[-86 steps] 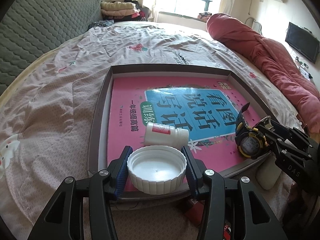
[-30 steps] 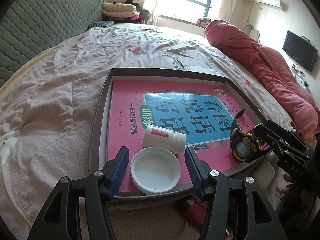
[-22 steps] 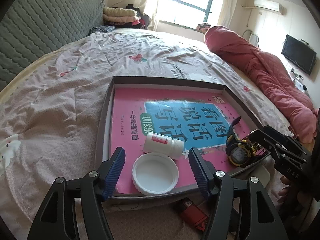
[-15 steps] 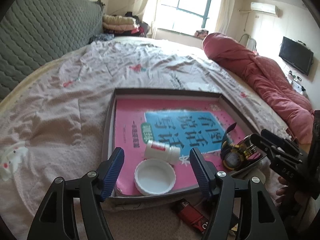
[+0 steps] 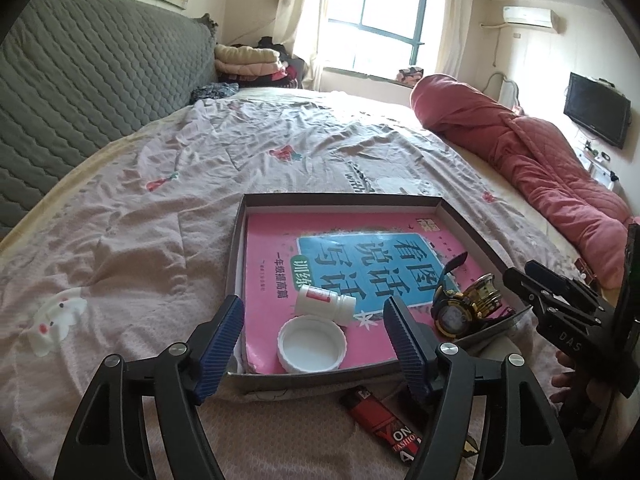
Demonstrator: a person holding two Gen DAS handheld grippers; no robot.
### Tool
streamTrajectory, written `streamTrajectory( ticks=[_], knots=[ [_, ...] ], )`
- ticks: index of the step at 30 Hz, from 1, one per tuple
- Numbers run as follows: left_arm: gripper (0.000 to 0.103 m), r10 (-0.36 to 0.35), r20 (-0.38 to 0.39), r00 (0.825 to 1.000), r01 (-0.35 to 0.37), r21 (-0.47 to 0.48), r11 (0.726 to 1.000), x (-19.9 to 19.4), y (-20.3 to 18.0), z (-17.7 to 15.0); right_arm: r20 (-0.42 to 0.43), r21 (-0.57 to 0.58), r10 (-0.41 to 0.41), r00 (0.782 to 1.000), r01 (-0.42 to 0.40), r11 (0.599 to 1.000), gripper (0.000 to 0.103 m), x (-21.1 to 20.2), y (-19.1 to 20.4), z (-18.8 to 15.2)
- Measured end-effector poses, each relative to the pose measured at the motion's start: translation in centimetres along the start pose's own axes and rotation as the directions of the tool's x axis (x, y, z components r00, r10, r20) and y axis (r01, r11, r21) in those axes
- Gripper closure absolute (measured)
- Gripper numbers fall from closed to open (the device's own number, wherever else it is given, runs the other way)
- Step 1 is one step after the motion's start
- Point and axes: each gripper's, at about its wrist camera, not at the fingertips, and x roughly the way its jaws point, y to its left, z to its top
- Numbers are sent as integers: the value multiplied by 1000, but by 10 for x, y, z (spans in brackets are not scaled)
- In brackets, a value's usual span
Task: Organize rigid objects
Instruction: 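Lower the chrome knob into the tray and open the right gripper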
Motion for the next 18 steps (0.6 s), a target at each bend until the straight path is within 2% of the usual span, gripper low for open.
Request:
streamTrajectory(
  ticks=[18],
  knots=[
    [29, 12, 16, 1000, -12, 16, 1000, -31, -9, 0, 26, 0, 0, 1000, 0, 1000, 49, -34, 12, -7]
  ],
)
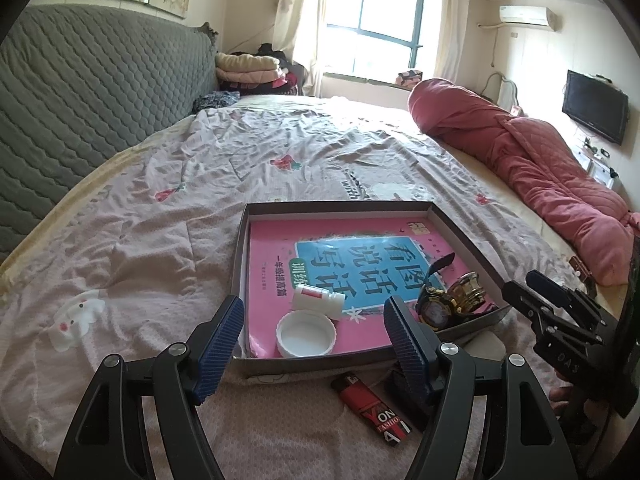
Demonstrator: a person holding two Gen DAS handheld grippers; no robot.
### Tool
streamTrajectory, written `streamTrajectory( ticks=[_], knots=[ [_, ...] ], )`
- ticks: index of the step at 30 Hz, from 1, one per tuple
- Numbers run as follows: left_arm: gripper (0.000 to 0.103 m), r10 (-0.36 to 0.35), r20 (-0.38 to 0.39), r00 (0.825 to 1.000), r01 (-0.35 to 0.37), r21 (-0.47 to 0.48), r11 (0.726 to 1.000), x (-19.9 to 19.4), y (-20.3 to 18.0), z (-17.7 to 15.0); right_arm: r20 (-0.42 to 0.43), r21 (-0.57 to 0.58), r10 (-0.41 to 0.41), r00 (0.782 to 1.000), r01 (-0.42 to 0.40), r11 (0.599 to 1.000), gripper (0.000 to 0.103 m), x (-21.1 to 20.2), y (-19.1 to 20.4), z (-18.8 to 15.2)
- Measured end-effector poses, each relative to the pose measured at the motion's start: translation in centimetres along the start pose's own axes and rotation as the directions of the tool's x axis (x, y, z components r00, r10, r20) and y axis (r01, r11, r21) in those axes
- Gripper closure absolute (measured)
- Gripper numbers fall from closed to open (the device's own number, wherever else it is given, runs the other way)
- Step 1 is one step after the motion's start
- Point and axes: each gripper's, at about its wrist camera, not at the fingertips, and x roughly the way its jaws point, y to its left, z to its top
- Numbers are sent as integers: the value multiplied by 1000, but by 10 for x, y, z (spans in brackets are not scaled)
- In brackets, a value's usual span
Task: Organize rigid objects
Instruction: 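Lower the chrome knob into the tray and open the right gripper, then withdraw both open grippers from the tray toward the lighter and black case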
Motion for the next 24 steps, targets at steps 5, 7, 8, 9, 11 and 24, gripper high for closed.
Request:
streamTrajectory(
  ticks=[5, 7, 8, 9, 11, 24],
  knots=[
    [29, 1, 13, 1000, -1, 3, 1000, -11, -1, 3, 8, 27, 2, 1000, -2, 1000, 49, -14, 2, -3],
    [29, 1, 19, 1000, -1, 4, 1000, -15, -2, 4, 17, 29, -4, 1000, 3, 1000, 49, -20, 3, -3],
    [29, 2, 18, 1000, -2, 4, 1000, -17, -2, 4, 19, 30, -8, 1000, 7, 1000, 49, -22, 4, -4],
    [29, 3, 19, 1000, -4, 5, 1000, -19, -3, 5, 22, 30, -13, 1000, 12, 999, 49, -24, 5, -4],
    [29, 2, 23, 1000, -2, 7, 1000, -24, -4, 5, 25, 33, -18, 1000, 17, 999, 49, -29, 6, -4],
    [29, -8, 38, 999, 7, 27, 1000, -52, -12, 6, 48, 37, -20, 999, 18, 999, 49, -58, 15, -8]
  ],
)
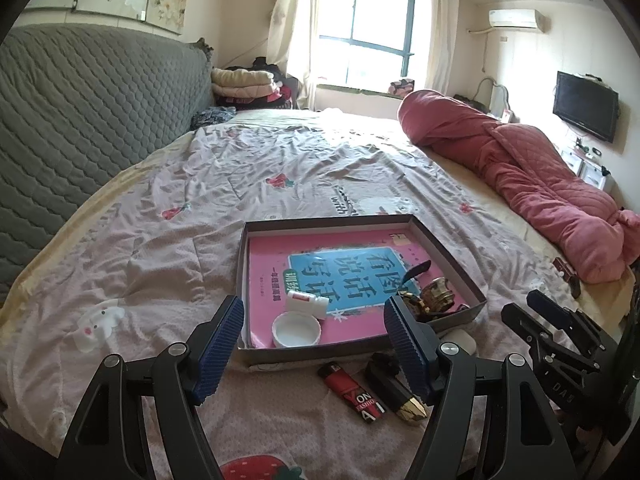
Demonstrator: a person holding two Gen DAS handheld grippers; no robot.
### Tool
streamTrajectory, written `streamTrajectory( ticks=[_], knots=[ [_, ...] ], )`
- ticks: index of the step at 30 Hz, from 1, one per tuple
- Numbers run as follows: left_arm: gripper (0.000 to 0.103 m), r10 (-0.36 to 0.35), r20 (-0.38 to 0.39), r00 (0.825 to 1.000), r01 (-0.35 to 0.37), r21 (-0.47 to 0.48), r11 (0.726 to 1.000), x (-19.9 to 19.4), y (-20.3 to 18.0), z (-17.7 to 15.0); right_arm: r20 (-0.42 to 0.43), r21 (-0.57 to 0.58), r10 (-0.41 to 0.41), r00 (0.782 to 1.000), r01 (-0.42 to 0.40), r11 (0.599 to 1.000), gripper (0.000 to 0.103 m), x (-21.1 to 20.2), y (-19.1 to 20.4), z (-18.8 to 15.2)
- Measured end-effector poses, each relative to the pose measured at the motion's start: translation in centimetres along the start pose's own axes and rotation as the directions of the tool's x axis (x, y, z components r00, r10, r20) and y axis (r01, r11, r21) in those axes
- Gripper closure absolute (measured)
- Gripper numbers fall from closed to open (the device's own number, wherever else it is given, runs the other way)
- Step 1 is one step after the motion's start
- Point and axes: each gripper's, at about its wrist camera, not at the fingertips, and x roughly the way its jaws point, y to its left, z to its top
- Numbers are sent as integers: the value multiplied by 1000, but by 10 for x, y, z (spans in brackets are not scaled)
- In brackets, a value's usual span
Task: Organize rigid objects
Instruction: 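Withdraw both open grippers from the tray toward the lighter and black case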
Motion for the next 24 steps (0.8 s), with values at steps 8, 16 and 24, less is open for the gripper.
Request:
streamTrajectory(
  ticks=[8, 16, 24],
  knots=[
    [29, -7, 10, 1000, 7, 2, 1000, -13, -3, 0, 3, -12, -5, 1000, 5, 1000, 49, -10, 5, -3],
    [29, -10, 4, 1000, 10, 0, 1000, -23, -2, -1, 6, -21, -8, 1000, 8, 1000, 49, -18, 12, -5],
    [29, -3, -53, 999, 3, 0, 1000, -19, -4, -10, 8, -32, -7, 1000, 8, 999, 49, -25, 17, -7]
  ],
)
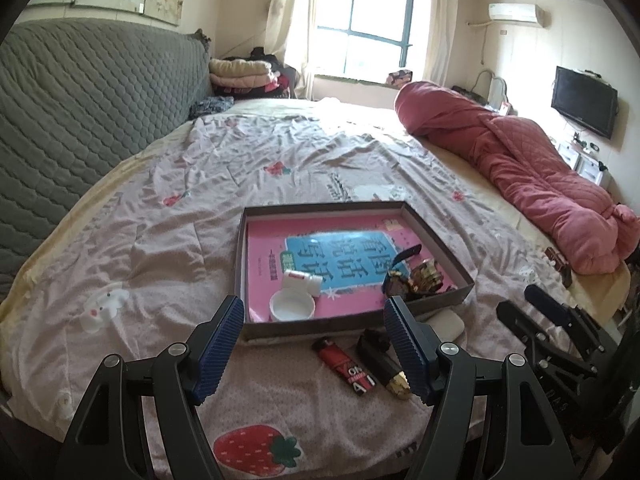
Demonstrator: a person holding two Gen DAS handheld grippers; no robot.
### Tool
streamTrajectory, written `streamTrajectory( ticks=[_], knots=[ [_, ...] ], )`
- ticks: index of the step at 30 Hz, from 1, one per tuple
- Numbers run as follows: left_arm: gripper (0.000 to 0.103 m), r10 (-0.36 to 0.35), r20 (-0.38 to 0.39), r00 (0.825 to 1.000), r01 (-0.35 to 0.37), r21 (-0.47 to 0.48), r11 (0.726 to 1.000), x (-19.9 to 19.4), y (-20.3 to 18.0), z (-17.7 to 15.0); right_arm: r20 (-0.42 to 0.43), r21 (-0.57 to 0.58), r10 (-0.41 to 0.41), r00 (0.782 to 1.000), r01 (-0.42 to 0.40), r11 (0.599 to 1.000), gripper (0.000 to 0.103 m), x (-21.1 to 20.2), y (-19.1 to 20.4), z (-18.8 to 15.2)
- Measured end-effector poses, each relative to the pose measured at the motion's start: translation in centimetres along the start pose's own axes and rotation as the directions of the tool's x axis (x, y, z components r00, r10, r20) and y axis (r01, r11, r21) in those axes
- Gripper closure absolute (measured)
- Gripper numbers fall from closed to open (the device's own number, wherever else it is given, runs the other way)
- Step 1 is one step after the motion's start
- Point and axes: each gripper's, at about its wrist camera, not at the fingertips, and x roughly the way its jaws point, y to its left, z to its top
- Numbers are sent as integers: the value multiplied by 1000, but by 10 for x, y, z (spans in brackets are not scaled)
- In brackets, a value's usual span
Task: Organize rigid objects
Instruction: 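Withdraw both open grippers from the tray toward the lighter and black case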
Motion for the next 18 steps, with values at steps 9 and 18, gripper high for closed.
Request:
streamTrajectory(
  ticks=[9, 18],
  knots=[
    [29, -3, -54, 999, 3, -2, 1000, 9, -2, -6, -13, -2, 24, 1000, -24, 1000, 49, -4, 7, -1],
    [29, -8, -89, 996, 9, 5, 1000, 15, -7, -12, -31, -25, 48, 998, -49, 998, 49, -5, 18, -6]
  ],
)
